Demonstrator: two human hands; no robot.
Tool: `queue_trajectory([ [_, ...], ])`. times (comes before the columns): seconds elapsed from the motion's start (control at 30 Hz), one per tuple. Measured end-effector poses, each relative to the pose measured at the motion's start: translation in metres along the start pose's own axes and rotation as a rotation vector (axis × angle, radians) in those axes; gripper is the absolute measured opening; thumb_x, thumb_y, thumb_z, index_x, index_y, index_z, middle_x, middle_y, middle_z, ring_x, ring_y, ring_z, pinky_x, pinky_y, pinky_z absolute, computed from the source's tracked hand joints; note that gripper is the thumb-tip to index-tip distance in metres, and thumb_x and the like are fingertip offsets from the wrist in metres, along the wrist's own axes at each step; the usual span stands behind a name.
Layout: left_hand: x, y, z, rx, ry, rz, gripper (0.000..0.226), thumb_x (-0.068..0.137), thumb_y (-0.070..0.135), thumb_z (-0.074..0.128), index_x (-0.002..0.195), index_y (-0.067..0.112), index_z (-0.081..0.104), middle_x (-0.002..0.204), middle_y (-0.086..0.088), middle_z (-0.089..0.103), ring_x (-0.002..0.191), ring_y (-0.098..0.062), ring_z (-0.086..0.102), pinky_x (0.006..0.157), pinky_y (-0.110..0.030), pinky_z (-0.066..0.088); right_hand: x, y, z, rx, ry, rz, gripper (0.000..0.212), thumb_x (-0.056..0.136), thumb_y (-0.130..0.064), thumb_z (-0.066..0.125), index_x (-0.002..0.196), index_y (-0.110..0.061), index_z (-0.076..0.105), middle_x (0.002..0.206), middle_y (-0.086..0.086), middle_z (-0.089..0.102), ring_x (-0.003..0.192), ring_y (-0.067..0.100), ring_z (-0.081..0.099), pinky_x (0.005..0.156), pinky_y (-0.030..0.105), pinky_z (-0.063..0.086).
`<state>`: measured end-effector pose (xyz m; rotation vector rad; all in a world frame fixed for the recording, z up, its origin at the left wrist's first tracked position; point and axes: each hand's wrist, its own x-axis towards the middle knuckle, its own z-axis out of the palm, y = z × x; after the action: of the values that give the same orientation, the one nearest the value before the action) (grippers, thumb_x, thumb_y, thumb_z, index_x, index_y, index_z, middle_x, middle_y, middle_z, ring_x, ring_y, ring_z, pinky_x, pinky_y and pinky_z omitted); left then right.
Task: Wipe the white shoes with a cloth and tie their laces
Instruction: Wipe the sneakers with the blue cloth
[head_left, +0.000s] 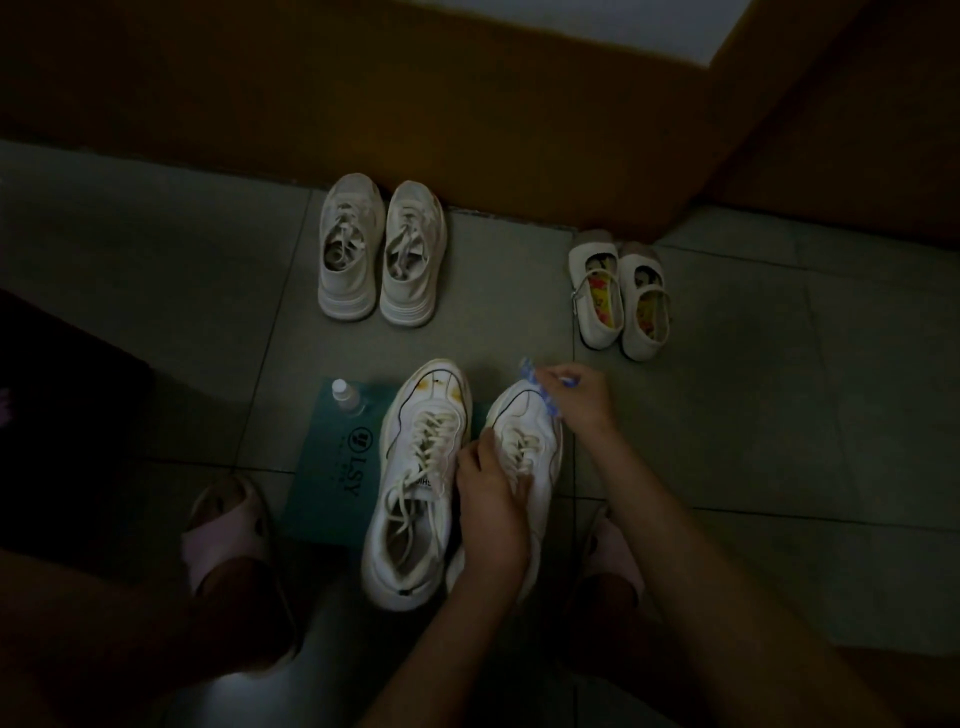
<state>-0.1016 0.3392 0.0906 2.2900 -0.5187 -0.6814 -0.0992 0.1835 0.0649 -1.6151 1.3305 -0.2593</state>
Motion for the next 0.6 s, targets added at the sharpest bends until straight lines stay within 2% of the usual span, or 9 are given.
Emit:
queue_trajectory([
  [0.07,0.001,0.000,0.000,0.001,-0.008,-0.002,0.061,0.090,0.026,0.058,0.143,0.011,0.031,0.143,-0.012,0.038,0.133,-0.023,0.034,0.108,-0.023,0.022,-0.006,0.009,-0.006,-0.008,0.041,-0.022,0.007,0.087,-0.012,0.064,0.087,-0.006,0.066,0.081,0.002,0.062,0.067,0.002,0.053,0.056,0.010,0.040],
  [0.13,0.000,0.000,0.000,-0.021,-0.016,-0.006,0.061,0.090,0.026,0.058,0.143,0.012,0.031,0.142,-0.011,0.037,0.133,-0.023,0.034,0.108,-0.024,0.023,-0.013,0.021,-0.011,0.002,0.060,-0.005,0.008,0.086,-0.008,0.064,0.087,-0.001,0.067,0.086,0.012,0.066,0.066,0.001,0.052,0.057,0.011,0.040],
  [0.27,-0.002,0.000,-0.002,-0.037,-0.014,0.014,0.062,0.089,0.025,0.059,0.143,0.012,0.032,0.142,-0.011,0.037,0.133,-0.023,0.034,0.108,-0.023,0.022,-0.023,0.033,-0.018,0.057,0.100,0.062,0.013,0.085,-0.004,0.064,0.095,0.003,0.068,0.097,0.020,0.068,0.071,0.013,0.057,0.065,0.018,0.045],
  [0.33,-0.003,0.000,-0.003,-0.054,-0.025,0.016,0.062,0.089,0.025,0.060,0.143,0.011,0.033,0.142,-0.012,0.037,0.133,-0.023,0.034,0.107,-0.022,0.023,-0.022,0.017,-0.018,0.139,0.116,0.002,0.014,0.084,-0.005,0.065,0.097,0.000,0.068,0.095,0.015,0.068,0.074,0.011,0.058,0.064,0.015,0.047],
  [0.4,0.000,-0.001,-0.001,-0.044,-0.029,0.010,0.063,0.087,0.025,0.062,0.142,0.009,0.035,0.140,-0.012,0.039,0.131,-0.024,0.036,0.106,-0.021,0.022,-0.024,-0.008,-0.009,0.180,0.036,-0.128,0.014,0.083,-0.006,0.067,0.096,-0.006,0.069,0.088,0.005,0.066,0.074,0.004,0.059,0.063,0.009,0.047],
  [0.43,0.002,-0.002,0.000,-0.029,-0.037,0.001,0.065,0.086,0.025,0.064,0.141,0.009,0.036,0.139,-0.012,0.041,0.130,-0.024,0.038,0.104,-0.017,0.019,-0.027,-0.017,-0.002,0.153,-0.040,-0.195,0.013,0.082,-0.006,0.068,0.095,-0.009,0.070,0.083,-0.001,0.064,0.076,0.005,0.058,0.064,0.011,0.047],
  [0.5,0.005,-0.004,0.003,0.019,-0.048,-0.005,0.068,0.083,0.028,0.068,0.140,0.008,0.037,0.137,-0.011,0.044,0.128,-0.024,0.042,0.100,-0.011,0.013,-0.033,-0.017,0.012,-0.104,-0.146,-0.355,0.012,0.080,-0.011,0.070,0.092,-0.014,0.072,0.079,-0.010,0.055,0.089,0.012,0.049,0.074,0.021,0.040],
  [0.53,0.005,-0.004,0.003,0.034,-0.040,-0.006,0.067,0.084,0.029,0.067,0.140,0.008,0.037,0.136,-0.011,0.046,0.127,-0.024,0.044,0.101,-0.012,0.014,-0.034,-0.011,0.016,-0.249,-0.161,-0.435,0.012,0.080,-0.014,0.070,0.092,-0.014,0.072,0.080,-0.009,0.052,0.095,0.013,0.040,0.077,0.022,0.033],
  [0.6,0.002,-0.002,0.002,0.045,-0.006,0.000,0.063,0.087,0.030,0.062,0.141,0.009,0.037,0.136,-0.011,0.047,0.125,-0.023,0.045,0.105,-0.020,0.022,-0.034,0.004,0.014,-0.350,-0.148,-0.539,0.013,0.080,-0.014,0.069,0.092,-0.014,0.073,0.089,-0.004,0.058,0.098,0.013,0.035,0.081,0.018,0.029],
])
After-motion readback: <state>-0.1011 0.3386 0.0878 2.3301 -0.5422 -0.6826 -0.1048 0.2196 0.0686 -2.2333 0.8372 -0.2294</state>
